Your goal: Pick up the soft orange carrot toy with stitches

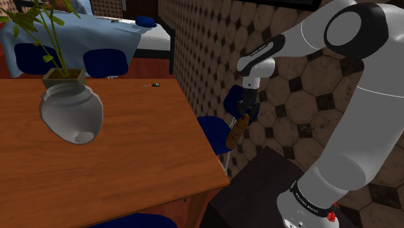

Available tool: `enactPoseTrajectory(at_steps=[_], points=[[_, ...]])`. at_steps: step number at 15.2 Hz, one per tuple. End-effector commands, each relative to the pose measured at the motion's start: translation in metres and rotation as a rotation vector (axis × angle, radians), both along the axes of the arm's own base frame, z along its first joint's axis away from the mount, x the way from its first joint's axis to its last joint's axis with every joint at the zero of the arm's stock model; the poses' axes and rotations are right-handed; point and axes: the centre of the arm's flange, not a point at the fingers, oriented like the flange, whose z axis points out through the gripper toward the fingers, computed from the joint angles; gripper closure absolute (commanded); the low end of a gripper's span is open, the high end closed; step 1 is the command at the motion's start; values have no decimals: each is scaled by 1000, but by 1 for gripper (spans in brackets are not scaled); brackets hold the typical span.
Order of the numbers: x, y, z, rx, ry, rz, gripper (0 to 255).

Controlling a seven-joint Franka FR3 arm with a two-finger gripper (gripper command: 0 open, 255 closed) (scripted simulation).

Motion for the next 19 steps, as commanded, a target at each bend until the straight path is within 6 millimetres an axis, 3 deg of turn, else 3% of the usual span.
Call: enactPoseTrajectory(at_steps=[1,17,19], points=[[0,0,-2,1,3,0,255],[-1,0,78,1,3,0,255],[-1,0,79,1,3,0,255]])
